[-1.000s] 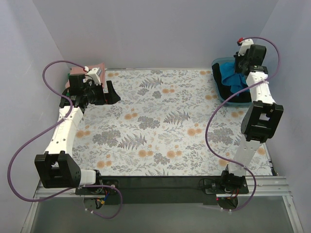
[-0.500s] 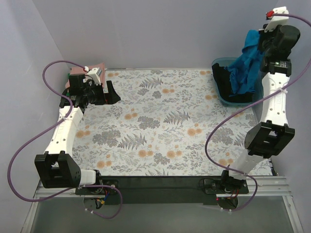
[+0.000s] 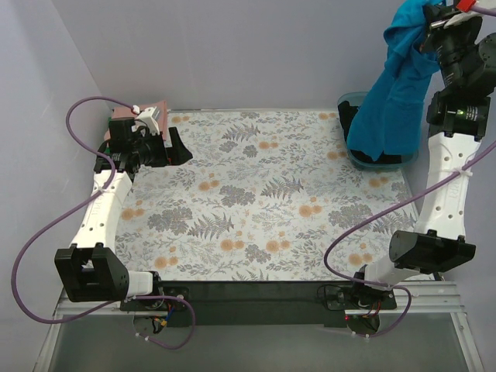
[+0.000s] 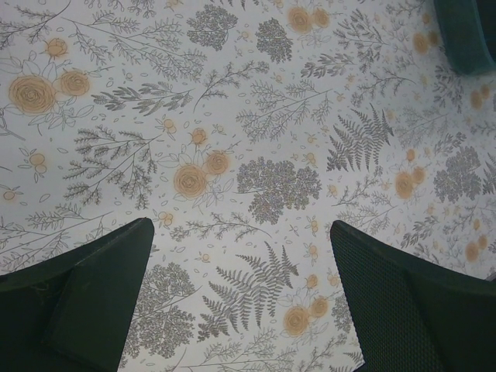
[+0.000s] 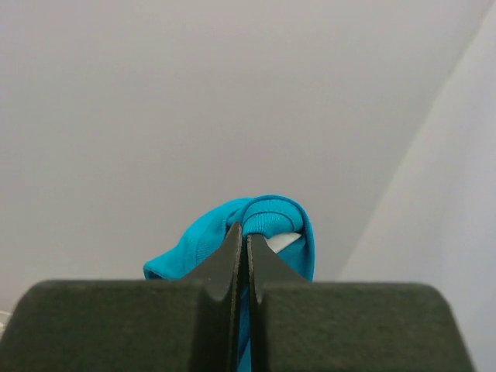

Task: Fold and stack the t-shirts
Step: Move the tshirt to the center of the board

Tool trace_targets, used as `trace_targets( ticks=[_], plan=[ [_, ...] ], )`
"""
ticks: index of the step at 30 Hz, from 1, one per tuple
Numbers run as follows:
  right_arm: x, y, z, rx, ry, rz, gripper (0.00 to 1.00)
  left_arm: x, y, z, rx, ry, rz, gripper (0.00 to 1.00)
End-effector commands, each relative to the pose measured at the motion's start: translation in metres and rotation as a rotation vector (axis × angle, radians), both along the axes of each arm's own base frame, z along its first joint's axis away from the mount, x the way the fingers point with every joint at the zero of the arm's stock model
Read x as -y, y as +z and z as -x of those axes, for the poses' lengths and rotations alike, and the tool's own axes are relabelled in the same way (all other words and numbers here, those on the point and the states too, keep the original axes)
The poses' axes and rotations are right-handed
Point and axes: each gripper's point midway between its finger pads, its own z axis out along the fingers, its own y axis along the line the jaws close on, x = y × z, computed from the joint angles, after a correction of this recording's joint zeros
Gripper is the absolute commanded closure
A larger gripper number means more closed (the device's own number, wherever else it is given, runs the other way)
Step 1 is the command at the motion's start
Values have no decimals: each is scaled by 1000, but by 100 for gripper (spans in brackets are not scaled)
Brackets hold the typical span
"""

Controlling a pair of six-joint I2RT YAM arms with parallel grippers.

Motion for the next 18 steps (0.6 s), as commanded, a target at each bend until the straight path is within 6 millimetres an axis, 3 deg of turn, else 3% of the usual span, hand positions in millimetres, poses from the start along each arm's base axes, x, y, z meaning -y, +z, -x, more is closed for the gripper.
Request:
trace_targets(
  ticks=[1,5,13,14,15,18],
  plan=[
    [-56,76,72,232,204,33,99,4,37,0,99,-5,20,2],
    [-89,104,112,342,319,34,99,5,46,1,111,-6,32,2],
    [-149,99,128,353,519,12,99,2,61,-1,142,24,31,2],
    [-160,86,123,320,553,-1,99,2,63,-1,148,24,31,2],
    [-172,83,130,313,590,-6,99,2,63,0,147,24,31,2],
    [-211,9,117,131,690,-36,99,2,64,2,146,23,27,2]
  ],
)
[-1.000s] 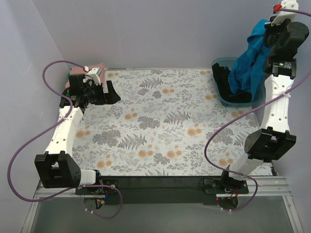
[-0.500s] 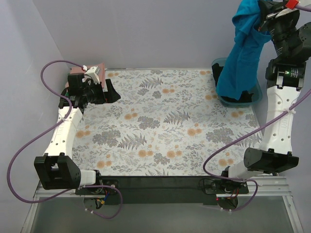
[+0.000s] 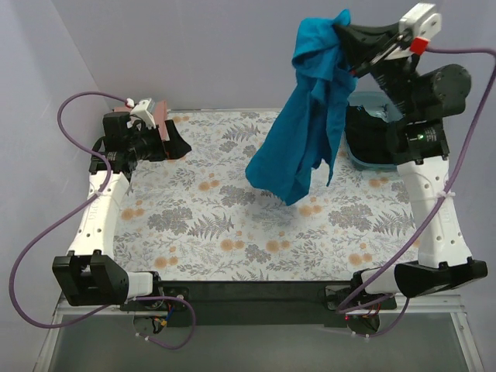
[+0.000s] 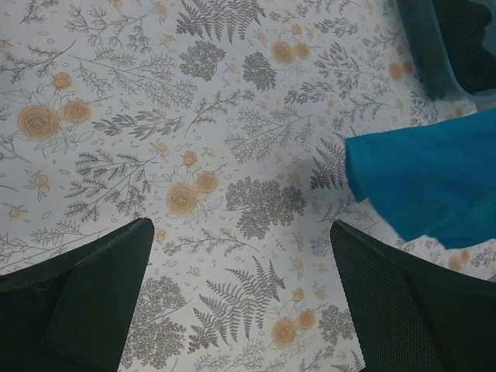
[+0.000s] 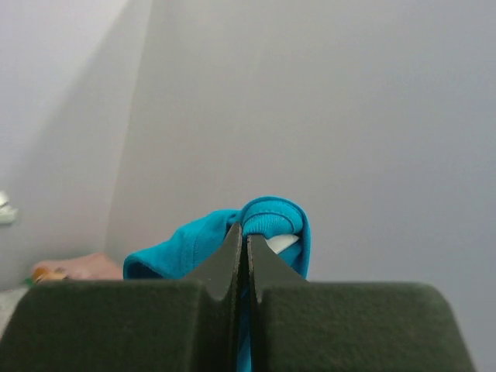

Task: Fold and stack the t-shirts
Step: Move the tshirt to the center of the board

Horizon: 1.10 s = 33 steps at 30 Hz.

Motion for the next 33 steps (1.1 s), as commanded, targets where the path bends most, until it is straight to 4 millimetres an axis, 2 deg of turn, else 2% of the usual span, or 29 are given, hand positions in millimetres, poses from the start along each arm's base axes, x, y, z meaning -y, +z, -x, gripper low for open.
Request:
trace_targets(
  ticks=[1,2,3,4,5,6,7,8,9,11,12,13,14,15,16,17,19,20,21,22,23,25,27,28,29,30,31,33],
  plan=[
    [-47,-63,8,-112,128,31,99,0,32,6,84,2,-10,2],
    [-60,-98,5,-185,152,52,99,0,31,6,83,1,-12,2],
    [-68,-144,-9,-293,152,65,99,-1,29,7,78,-1,-17,2],
    [-82,-165,-4,-351,194,78,94,1,26,8,71,-11,-16,2],
    [-109,-228,-3,-483,280,181,33,4,23,9,67,-37,-12,2],
    [-120,-281,-10,-652,297,260,19,8,19,9,48,-59,3,2],
    [-125,-304,-11,-732,320,293,3,8,16,7,39,-59,4,2],
    [-124,-326,-15,-806,310,332,2,16,16,11,32,-108,28,2],
    [-121,-361,-19,-949,287,377,2,18,13,13,32,-138,26,2],
    [-103,-388,-27,-1052,263,399,2,28,5,24,29,-234,46,2],
    [-85,-413,-29,-1158,231,406,2,30,1,28,57,-286,19,2],
    [-77,-426,-28,-1192,226,424,2,42,-15,39,32,-345,20,2],
    [-70,-438,-25,-1237,231,431,2,43,-21,44,32,-365,15,2],
    [-56,-452,-23,-1295,204,426,2,48,-25,50,32,-410,30,2],
    [-48,-476,-14,-1359,198,438,2,52,-40,57,21,-451,18,2],
    [-40,-490,-10,-1400,178,442,4,56,-47,61,12,-476,14,2],
    [-28,-512,-2,-1458,158,442,7,74,-64,73,-3,-564,-6,6],
    [-21,-531,4,-1494,130,461,9,80,-79,80,-16,-604,-37,9],
    [-18,-541,5,-1518,114,470,9,86,-93,83,-41,-626,-75,14],
    [-16,-548,5,-1533,110,471,10,103,-105,94,-49,-694,-115,17],
    [-16,-555,8,-1556,112,474,14,109,-120,101,-64,-726,-155,21],
    [-17,-570,7,-1599,123,472,17,127,-142,107,-72,-770,-241,26],
    [-20,-583,5,-1625,131,466,20,136,-155,108,-72,-788,-290,28],
    [-20,-587,3,-1628,132,463,21,148,-160,110,-56,-815,-316,28],
    [-20,-591,1,-1630,124,460,23,148,-173,106,-75,-801,-363,28],
    [-21,-602,-5,-1641,114,454,25,160,-184,107,-80,-832,-394,28],
    [-21,-607,-6,-1650,112,452,27,157,-192,105,-101,-823,-414,28],
    [-24,-608,-11,-1658,120,439,30,167,-204,105,-105,-826,-448,29]
  ],
)
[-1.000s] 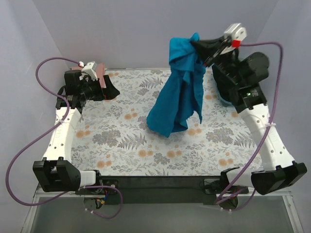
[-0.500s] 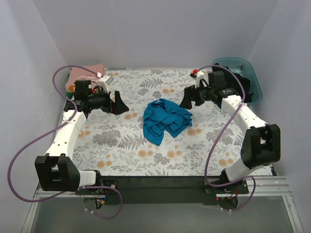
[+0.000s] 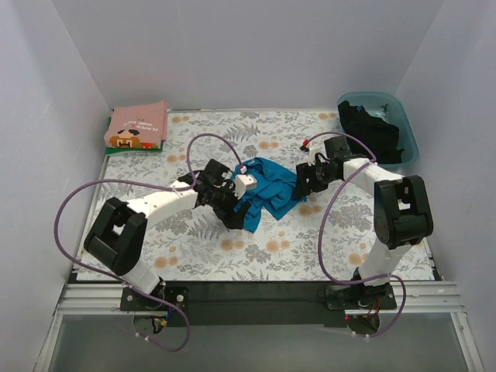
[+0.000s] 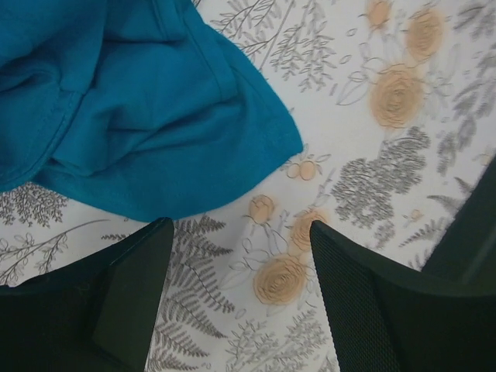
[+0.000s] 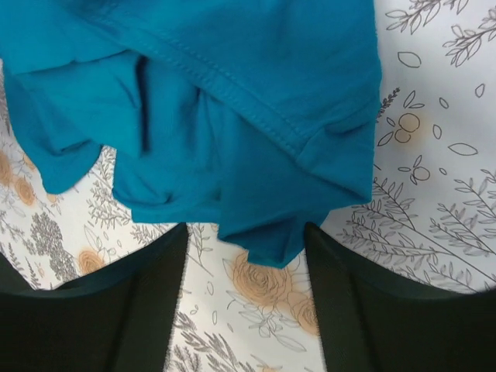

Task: Fold and stack the t-shirts
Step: Move the tshirt to the center of the board, then flatten the tshirt out

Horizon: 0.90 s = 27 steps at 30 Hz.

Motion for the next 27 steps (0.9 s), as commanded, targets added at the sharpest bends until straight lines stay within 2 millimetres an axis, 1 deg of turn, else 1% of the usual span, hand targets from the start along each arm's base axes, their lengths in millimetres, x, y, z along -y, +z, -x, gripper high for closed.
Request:
trace_targets(
  ticks=[1,2,3,4,5,6,7,9,10,11,12,14,15,16,17,18,19,20,21,22,23,24,26,27],
  plan=[
    [-8,-5,-15,21,-9,-30,37,6,-22,-25,119,21,-112,31],
    [-8,-10,-17,12,-11,-25,40,6,-29,-25,122,23,-131,32],
    [-7,-9,-23,21,-16,-22,46,9,-35,-24,128,23,-148,33],
    [-5,-10,-26,23,-24,-8,57,8,-42,-25,126,32,-172,37],
    [-2,-12,-29,21,-33,-3,61,1,-53,-27,125,51,-220,39],
    [-1,-9,-34,34,-37,-5,66,-2,-60,-28,115,72,-242,41],
    [2,-7,-37,41,-47,-6,76,-4,-62,-30,119,86,-258,47],
    [10,3,-48,70,-71,-7,94,-11,-68,-33,127,130,-290,55],
    [12,8,-52,84,-80,-13,99,-13,-67,-36,135,152,-294,60],
    [15,16,-56,106,-86,-16,99,-13,-65,-37,141,164,-290,75],
    [21,21,-60,120,-99,-18,99,-17,-62,-41,142,187,-287,82],
    [27,44,-70,177,-113,-29,99,-20,-55,-48,136,221,-272,100],
    [30,53,-73,206,-104,-26,99,-30,-49,-55,134,256,-268,100],
    [32,72,-77,248,-100,-27,99,-33,-41,-65,144,280,-254,100],
    [36,83,-80,275,-100,-23,99,-38,-34,-72,150,297,-240,100],
    [39,93,-83,311,-86,-14,99,-54,-26,-86,151,350,-229,100],
    [42,107,-82,342,-78,-12,99,-62,-21,-95,157,375,-224,100],
    [45,125,-87,390,-77,-8,99,-76,-5,-118,197,420,-210,100],
    [47,135,-89,428,-63,3,99,-84,1,-128,208,445,-209,100],
    [49,149,-90,465,-60,13,99,-90,7,-139,220,462,-199,100],
    [51,165,-95,512,-58,20,99,-92,25,-157,255,481,-173,100],
    [53,177,-98,558,-45,36,99,-104,33,-169,266,511,-165,100],
    [57,196,-102,611,-42,59,99,-108,42,-185,279,529,-148,100],
    [58,215,-107,666,-35,70,99,-110,59,-200,311,548,-125,100]
  ],
)
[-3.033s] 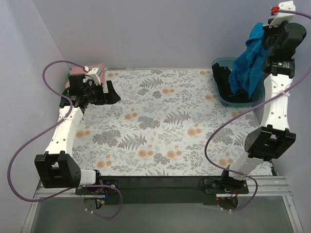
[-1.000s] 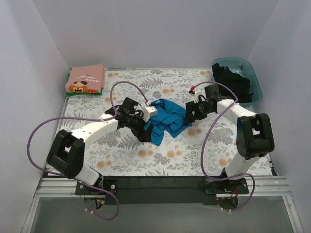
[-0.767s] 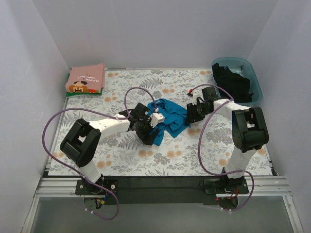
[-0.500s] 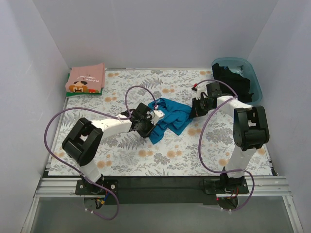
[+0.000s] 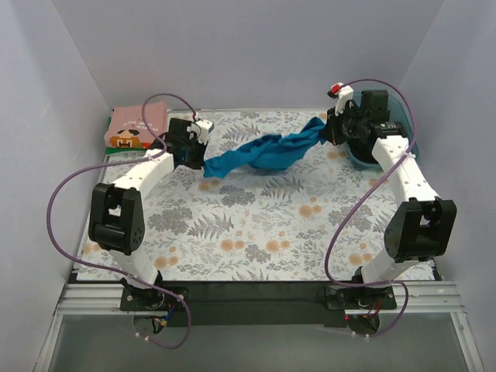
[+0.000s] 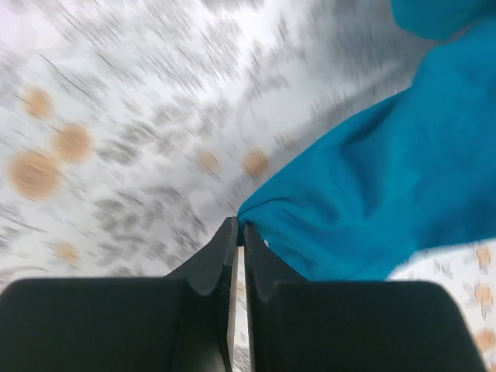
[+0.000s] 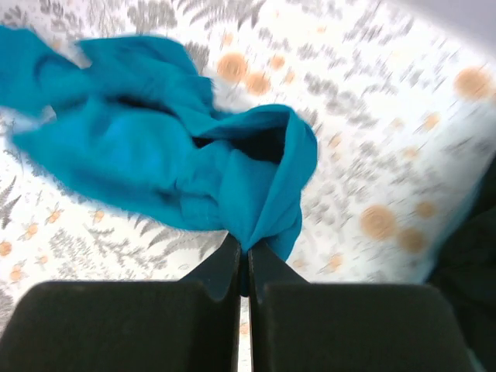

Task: Fold and stack the t-shirts
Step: Flatten the tshirt out

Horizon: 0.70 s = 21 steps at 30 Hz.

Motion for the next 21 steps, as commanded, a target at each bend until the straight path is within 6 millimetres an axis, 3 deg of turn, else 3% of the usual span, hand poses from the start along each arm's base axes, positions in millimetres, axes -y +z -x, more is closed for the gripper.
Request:
trace_targets(
  ticks=[1,3,5,6,7,8,11,13,16,18,19,20,21],
  plan=[
    [11,64,-10,197,15,78,99,-2,38,-33,89,-1,20,100],
    [12,88,-11,257,27,95,99,-6,63,-52,146,22,37,100],
    [7,103,6,274,71,83,99,-11,81,-63,182,46,61,100],
    [4,95,20,245,111,81,99,-15,96,-68,196,46,97,100],
    [-6,108,44,273,179,41,99,-17,100,-69,199,43,110,100],
    [-14,105,60,285,231,40,99,-23,104,-69,207,48,108,100],
    [-39,77,123,298,389,64,99,-29,109,-60,207,8,124,100],
    [-43,66,145,337,412,116,99,-27,111,-44,174,-43,177,100],
    [-51,59,156,306,402,107,99,-21,100,-6,72,-127,198,100],
    [-56,41,167,230,437,81,99,-26,72,26,-23,-174,165,100],
    [-61,32,176,195,467,61,99,-29,73,39,-23,-189,158,100],
    [-69,16,189,139,512,49,97,-37,48,59,-82,-208,126,100],
    [-74,7,198,105,551,39,89,-42,40,70,-98,-216,108,100]
  ],
)
